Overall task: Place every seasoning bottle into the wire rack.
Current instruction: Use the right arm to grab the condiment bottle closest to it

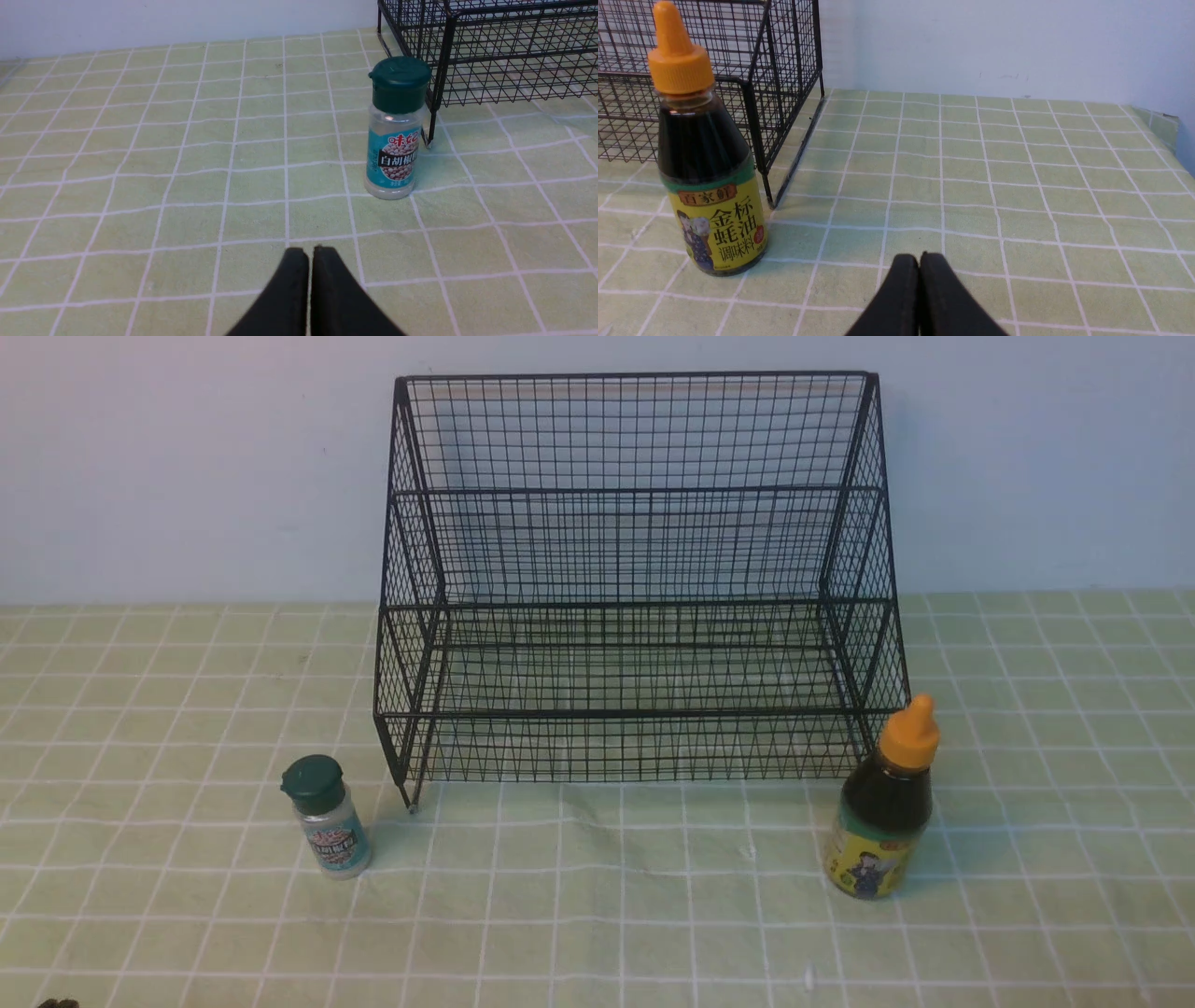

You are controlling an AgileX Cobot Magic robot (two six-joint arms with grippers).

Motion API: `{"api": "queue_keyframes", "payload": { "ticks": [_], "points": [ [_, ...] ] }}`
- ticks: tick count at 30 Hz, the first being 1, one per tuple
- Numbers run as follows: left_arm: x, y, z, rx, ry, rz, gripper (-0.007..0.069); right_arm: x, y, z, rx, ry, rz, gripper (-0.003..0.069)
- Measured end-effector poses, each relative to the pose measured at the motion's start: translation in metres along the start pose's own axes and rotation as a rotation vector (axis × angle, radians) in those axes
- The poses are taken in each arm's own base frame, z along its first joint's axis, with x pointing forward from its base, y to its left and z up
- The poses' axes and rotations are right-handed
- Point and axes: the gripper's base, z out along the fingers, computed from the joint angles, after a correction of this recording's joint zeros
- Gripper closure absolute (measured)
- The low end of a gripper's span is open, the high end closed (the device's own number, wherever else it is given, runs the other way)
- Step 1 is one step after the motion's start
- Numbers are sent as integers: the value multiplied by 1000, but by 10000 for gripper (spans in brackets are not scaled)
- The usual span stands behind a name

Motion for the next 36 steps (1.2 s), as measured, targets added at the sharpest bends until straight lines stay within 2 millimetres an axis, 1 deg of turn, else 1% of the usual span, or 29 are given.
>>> {"api": "queue_keyframes", "payload": {
  "ticks": [32,33,36],
  "points": [
    [0,0,0,0,0,0,631,0,0,0,-1,0,2,673],
    [0,0,0,0,0,0,631,0,0,0,-4,-4,18,673],
    [0,0,0,0,0,0,631,-2,2,1,-26,-38,139,673]
  ]
}}
